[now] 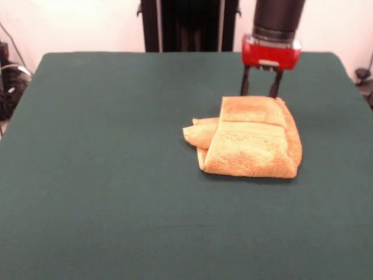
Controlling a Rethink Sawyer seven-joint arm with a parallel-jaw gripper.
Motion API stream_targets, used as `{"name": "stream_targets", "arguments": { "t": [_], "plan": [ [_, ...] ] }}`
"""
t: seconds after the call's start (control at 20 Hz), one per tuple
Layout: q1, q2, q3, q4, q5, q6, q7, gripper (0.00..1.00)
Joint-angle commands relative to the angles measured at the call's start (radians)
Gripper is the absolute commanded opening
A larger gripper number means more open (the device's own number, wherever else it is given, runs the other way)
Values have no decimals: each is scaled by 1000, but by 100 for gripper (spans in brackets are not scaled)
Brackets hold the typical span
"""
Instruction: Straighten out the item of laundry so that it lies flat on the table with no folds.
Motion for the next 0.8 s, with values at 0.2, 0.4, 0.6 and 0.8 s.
{"name": "stream_targets", "arguments": {
  "t": [0.2,0.4,0.6,0.8],
  "plan": [
    [42,246,51,-387,114,137,119,100],
    [1,289,63,-401,56,90,80,100],
    [-39,315,74,-411,-6,46,44,100],
    [-64,280,104,-382,-37,38,52,100]
  ]
}}
